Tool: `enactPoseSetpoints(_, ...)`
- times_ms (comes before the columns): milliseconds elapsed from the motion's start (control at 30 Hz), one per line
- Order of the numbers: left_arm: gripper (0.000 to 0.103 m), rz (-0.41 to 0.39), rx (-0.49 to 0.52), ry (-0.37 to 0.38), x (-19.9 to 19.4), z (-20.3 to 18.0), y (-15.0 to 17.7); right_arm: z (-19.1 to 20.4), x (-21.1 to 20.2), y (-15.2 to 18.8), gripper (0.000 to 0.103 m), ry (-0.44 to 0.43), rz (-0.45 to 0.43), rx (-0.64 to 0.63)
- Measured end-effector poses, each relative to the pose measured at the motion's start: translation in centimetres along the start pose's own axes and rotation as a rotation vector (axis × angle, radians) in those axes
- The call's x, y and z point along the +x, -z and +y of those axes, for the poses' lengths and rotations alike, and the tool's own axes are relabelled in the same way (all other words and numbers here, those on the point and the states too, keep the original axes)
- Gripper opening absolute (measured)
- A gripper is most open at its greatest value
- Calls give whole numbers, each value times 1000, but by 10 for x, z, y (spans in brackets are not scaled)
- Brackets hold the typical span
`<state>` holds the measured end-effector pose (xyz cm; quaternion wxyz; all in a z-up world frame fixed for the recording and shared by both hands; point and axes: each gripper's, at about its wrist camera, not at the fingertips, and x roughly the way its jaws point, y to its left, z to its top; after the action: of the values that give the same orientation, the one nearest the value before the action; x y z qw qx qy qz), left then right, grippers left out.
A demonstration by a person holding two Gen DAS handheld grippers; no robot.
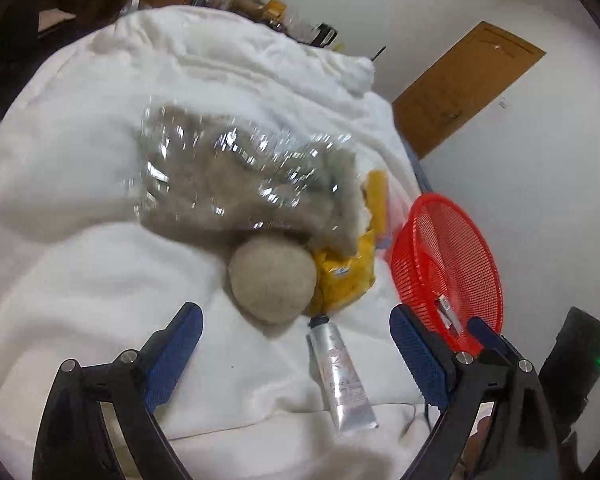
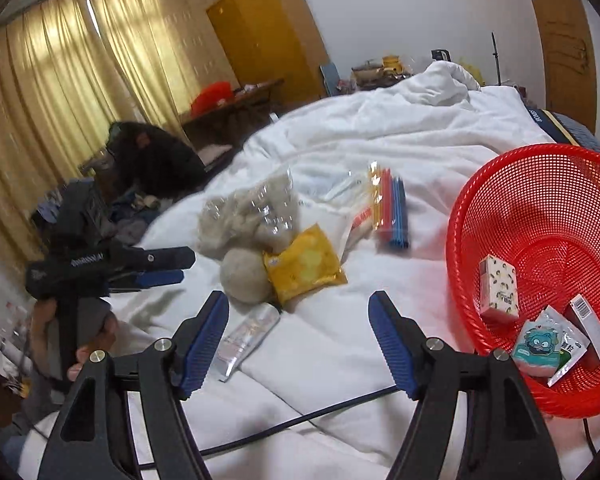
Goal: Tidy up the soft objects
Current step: 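Return both tools to the pile on the duvet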
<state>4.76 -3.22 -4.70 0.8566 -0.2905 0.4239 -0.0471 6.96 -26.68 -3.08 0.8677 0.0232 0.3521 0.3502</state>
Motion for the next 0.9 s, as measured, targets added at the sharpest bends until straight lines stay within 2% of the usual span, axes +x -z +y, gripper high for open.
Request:
enactPoseSetpoints(167, 96, 8, 22, -17, 3, -4, 7, 17, 26, -3, 72, 62, 84, -80)
enactPoseSetpoints(333, 96, -9, -21, -18, 5, 4, 4, 35, 42, -18, 73, 118, 157, -186)
enactPoseSetpoints(400, 96, -17, -39, -15, 1, 7, 4, 40, 49, -27, 81, 128, 178, -223)
enactPoseSetpoints(467, 96, -24, -50, -14, 1, 11, 3, 46, 64, -32, 82, 146, 196, -263)
enactPoseSetpoints(600, 96, -17, -60, -10, 4, 14, 3, 43, 98, -34, 82, 173, 227, -243)
enactPoseSetpoints(700, 96, -11, -60, -10, 4, 15, 3, 39, 123, -30, 82, 226, 270, -251)
enactPoseSetpoints(900, 96, -6, -61, -8, 5, 16, 4, 45, 141, -22, 82, 287, 286, -310)
